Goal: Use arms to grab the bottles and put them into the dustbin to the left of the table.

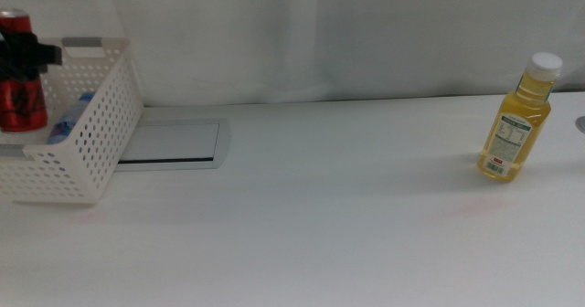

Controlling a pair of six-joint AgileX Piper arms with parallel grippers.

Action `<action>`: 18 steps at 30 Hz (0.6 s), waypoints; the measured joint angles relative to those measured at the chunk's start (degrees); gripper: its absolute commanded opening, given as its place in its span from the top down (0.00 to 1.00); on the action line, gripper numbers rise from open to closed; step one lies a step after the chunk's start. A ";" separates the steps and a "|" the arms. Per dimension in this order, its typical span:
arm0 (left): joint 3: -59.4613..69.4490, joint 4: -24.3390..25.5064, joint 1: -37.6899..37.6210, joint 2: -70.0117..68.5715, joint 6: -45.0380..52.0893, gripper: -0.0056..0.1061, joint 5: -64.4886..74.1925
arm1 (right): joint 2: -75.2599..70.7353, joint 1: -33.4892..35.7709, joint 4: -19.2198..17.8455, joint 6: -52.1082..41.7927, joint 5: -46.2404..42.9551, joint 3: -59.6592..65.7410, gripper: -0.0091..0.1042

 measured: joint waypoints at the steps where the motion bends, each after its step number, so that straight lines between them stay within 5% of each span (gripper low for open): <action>1: 0.00 0.00 0.00 1.15 0.00 0.98 -0.64 | 0.00 0.00 0.00 0.00 0.00 0.00 0.01; 18: -5.92 0.37 0.00 15.47 -0.12 0.98 -3.89 | 0.00 0.00 0.00 0.15 0.00 0.00 0.01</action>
